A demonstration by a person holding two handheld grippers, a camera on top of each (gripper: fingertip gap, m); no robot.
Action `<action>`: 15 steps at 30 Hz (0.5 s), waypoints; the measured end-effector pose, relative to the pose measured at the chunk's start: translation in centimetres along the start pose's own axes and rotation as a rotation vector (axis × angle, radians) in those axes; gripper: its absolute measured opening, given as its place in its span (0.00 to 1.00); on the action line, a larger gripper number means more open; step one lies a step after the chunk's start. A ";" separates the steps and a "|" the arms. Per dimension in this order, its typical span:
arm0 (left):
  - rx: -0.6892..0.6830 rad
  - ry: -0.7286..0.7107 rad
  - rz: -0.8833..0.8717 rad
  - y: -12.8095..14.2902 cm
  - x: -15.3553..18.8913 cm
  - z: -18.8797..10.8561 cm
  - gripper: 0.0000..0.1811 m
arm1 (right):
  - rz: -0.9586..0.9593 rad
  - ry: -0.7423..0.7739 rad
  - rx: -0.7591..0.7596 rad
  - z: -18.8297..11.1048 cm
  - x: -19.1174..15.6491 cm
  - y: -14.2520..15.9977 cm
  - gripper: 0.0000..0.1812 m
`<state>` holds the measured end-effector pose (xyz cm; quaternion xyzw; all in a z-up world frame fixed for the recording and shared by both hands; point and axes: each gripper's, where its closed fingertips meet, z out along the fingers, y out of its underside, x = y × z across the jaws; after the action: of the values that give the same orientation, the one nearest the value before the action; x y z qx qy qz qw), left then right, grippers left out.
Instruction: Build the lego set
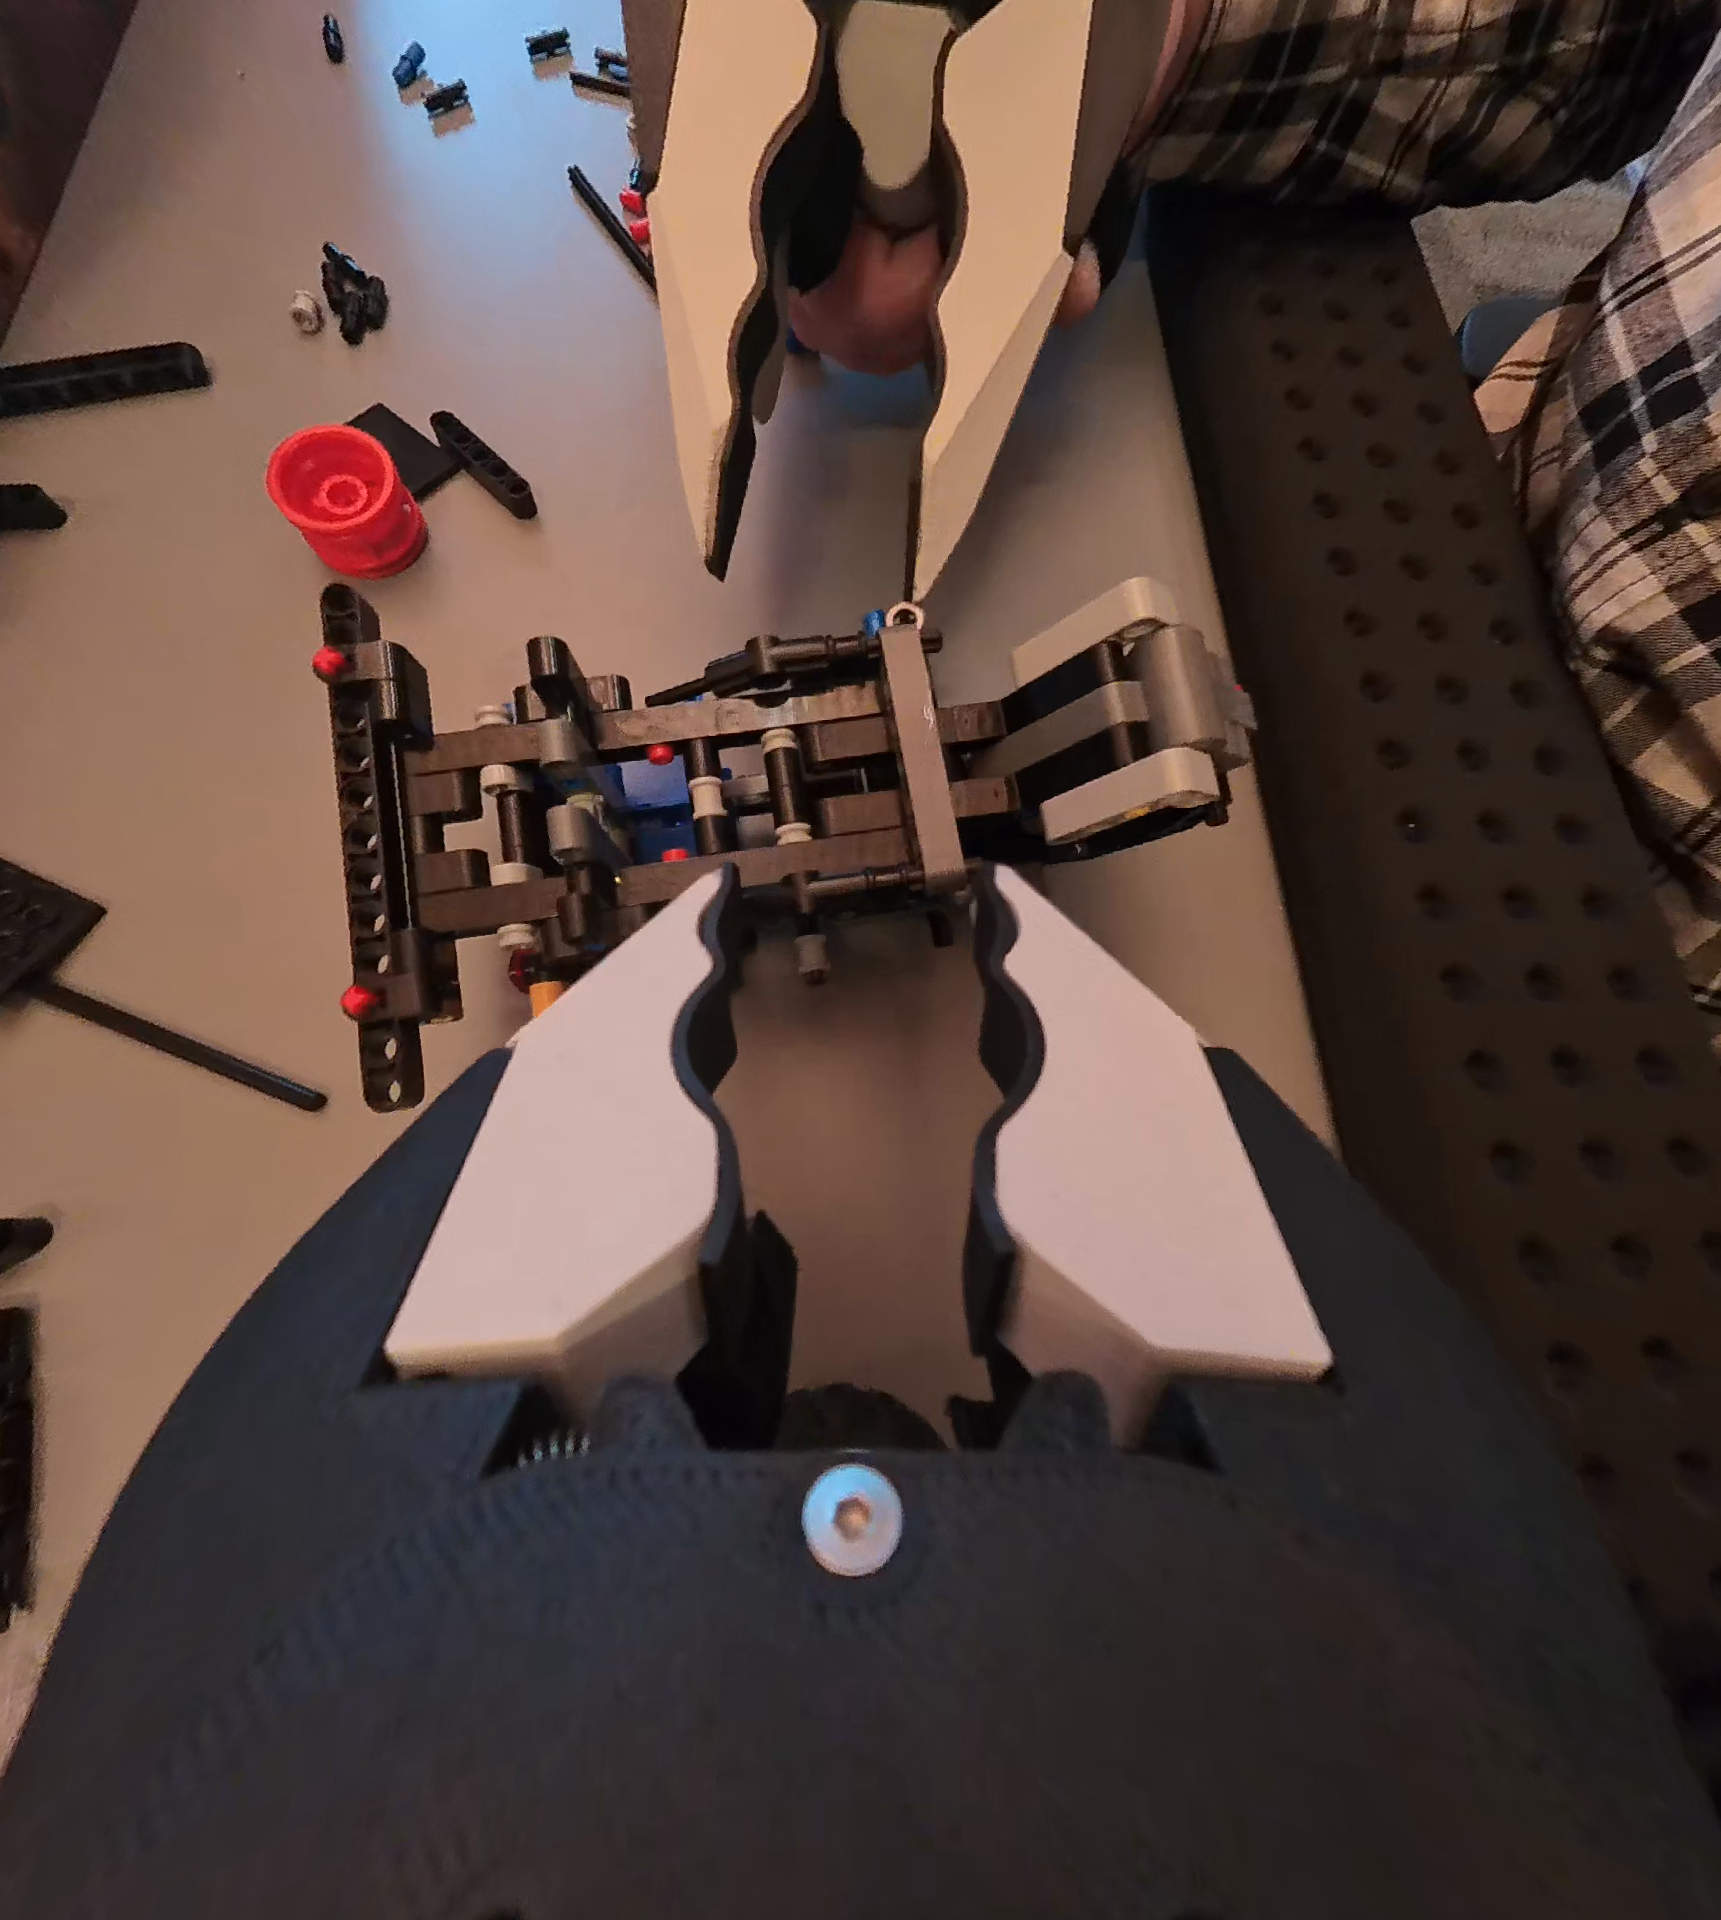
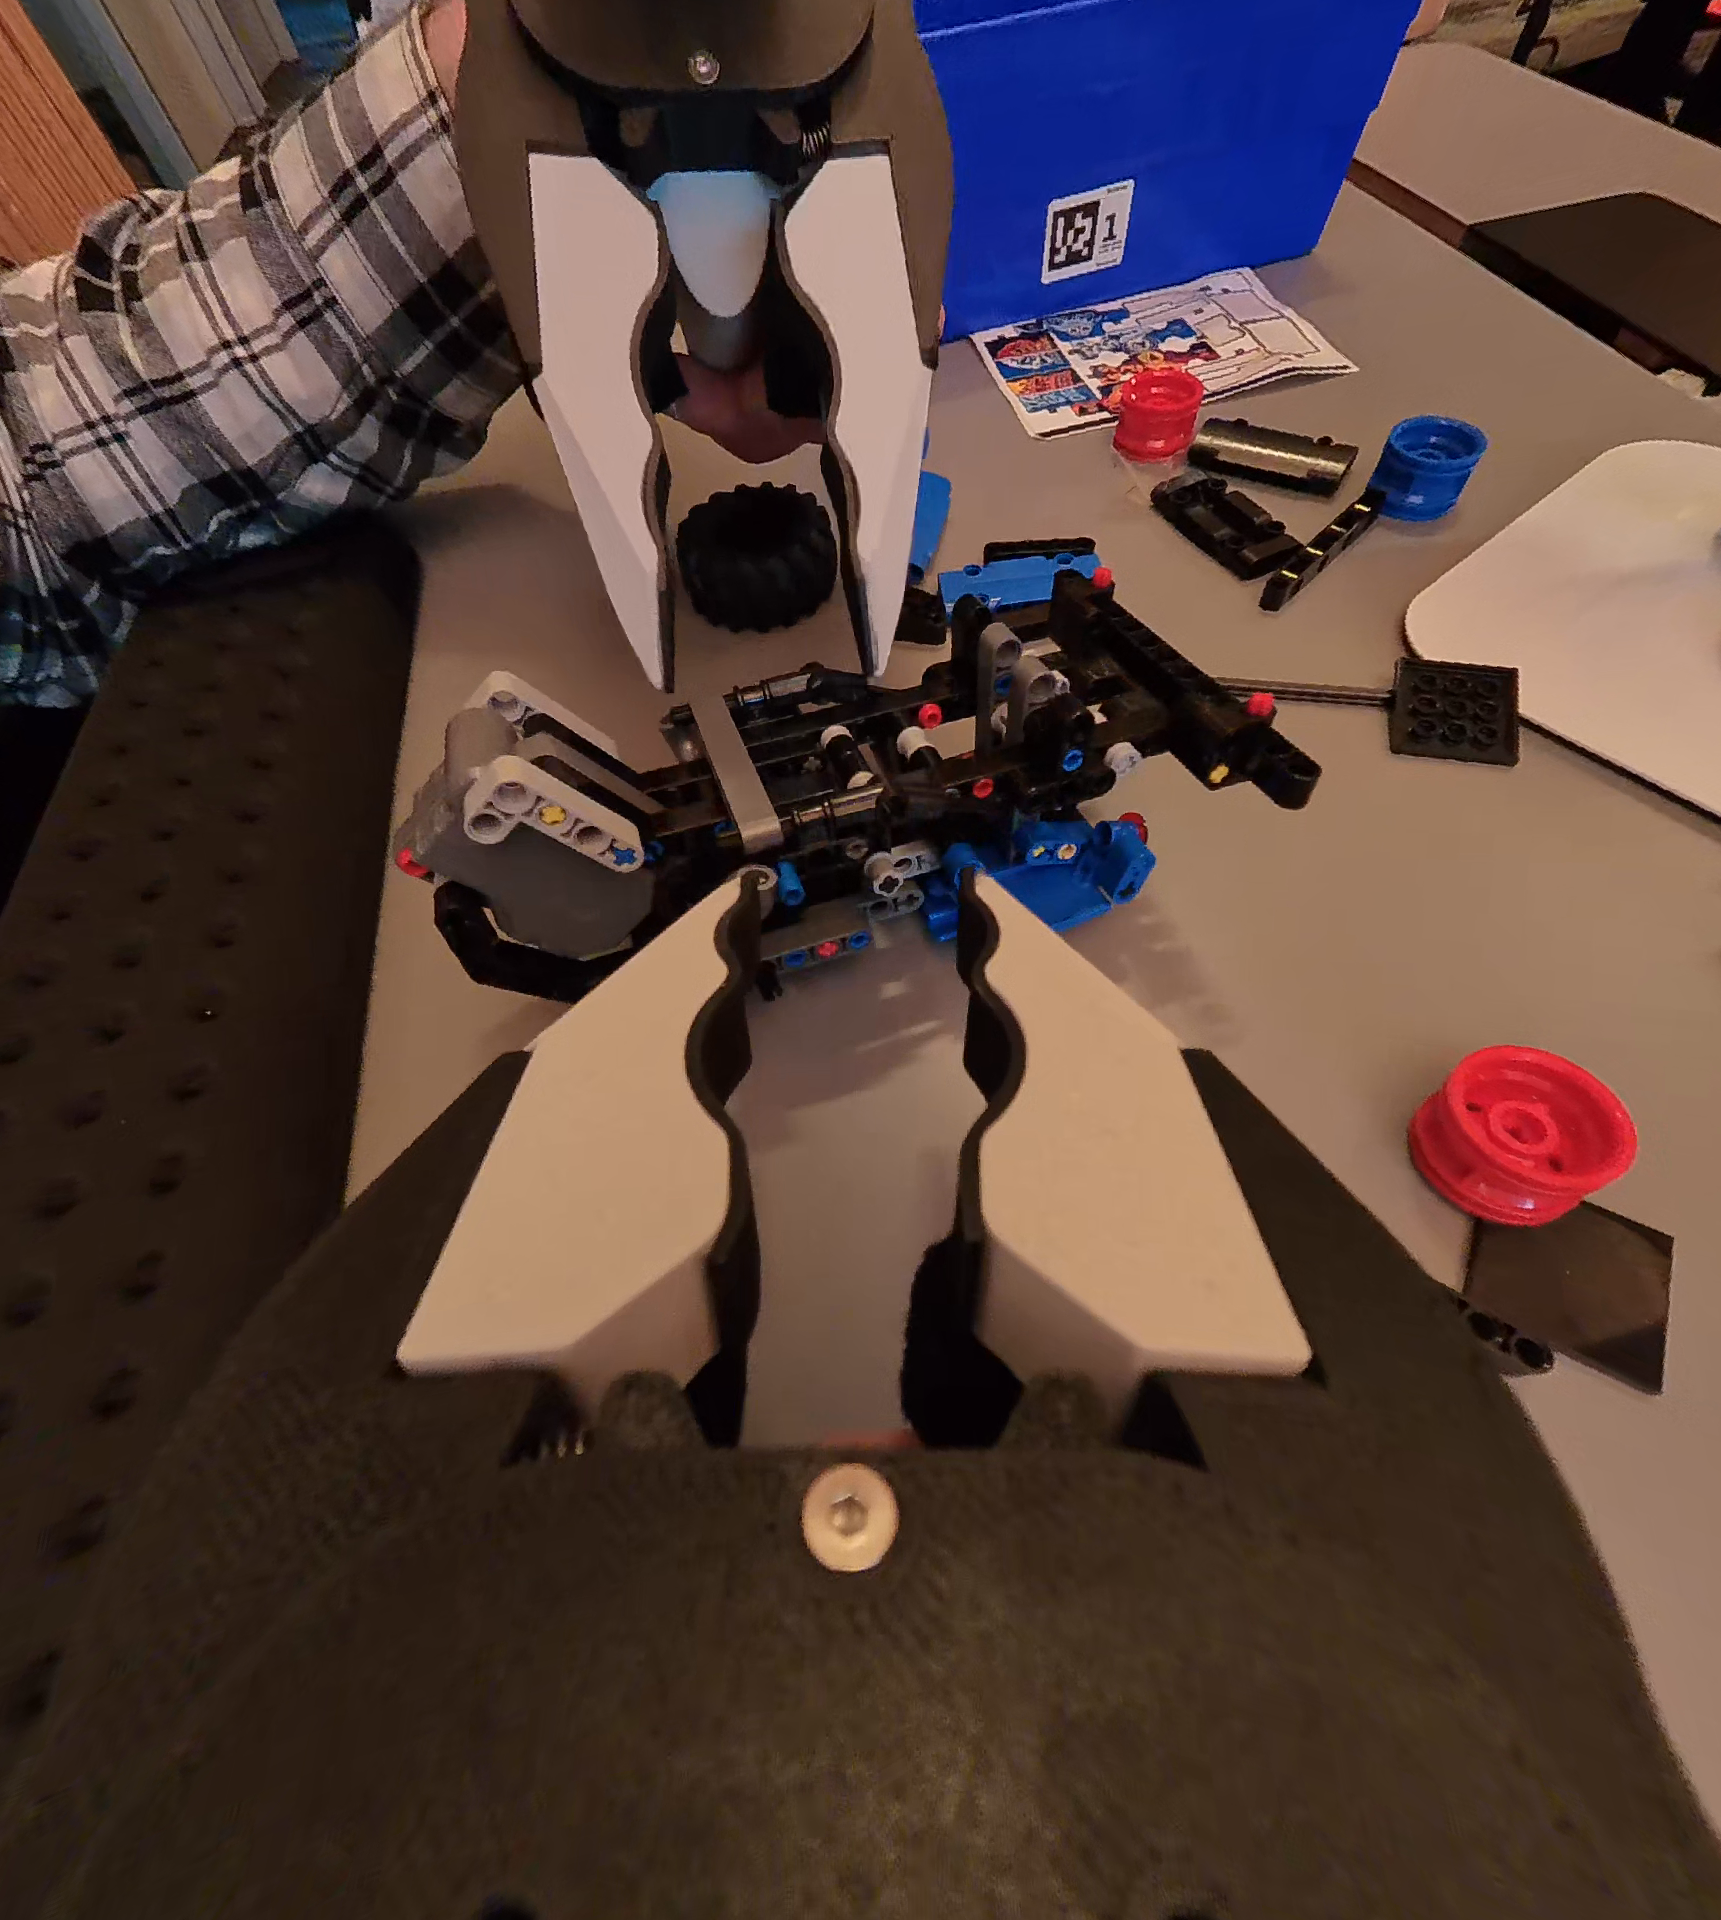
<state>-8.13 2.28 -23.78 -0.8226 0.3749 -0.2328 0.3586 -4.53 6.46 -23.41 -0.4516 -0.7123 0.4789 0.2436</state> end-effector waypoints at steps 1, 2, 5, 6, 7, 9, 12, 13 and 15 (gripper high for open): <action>0.005 0.006 -0.001 -0.1 0.1 0.0 0.24 | -0.001 0.001 0.002 0.0 0.0 0.0 0.20; 0.002 0.001 0.000 -0.1 0.0 -0.1 0.24 | -0.002 0.001 0.004 0.0 0.0 -0.1 0.20; -0.007 0.003 0.001 0.1 0.0 0.3 0.23 | 0.001 -0.002 0.006 0.0 0.0 -0.1 0.20; 0.003 0.006 0.004 0.0 0.0 0.4 0.23 | 0.002 -0.003 0.008 0.0 0.0 -0.2 0.20; 0.003 0.008 0.002 0.0 0.0 0.4 0.23 | 0.002 -0.002 0.009 0.0 0.0 -0.2 0.20; -0.006 0.004 0.002 0.2 -0.1 0.2 0.22 | 0.002 -0.003 0.012 0.0 -0.1 -0.3 0.20; -0.006 -0.013 -0.006 0.4 -0.3 -0.2 0.23 | 0.002 -0.002 0.016 0.0 -0.1 -0.4 0.20; -0.006 -0.016 -0.009 0.4 -0.4 -0.3 0.23 | 0.002 -0.002 0.018 0.1 -0.1 -0.4 0.20; -0.026 -0.026 -0.009 0.7 -0.5 -0.2 0.23 | 0.000 0.000 0.017 0.1 -0.1 -0.4 0.20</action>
<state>-8.92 2.24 -24.23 -0.8319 0.3694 -0.2188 0.3515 -4.77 6.26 -23.08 -0.4496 -0.7082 0.4848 0.2475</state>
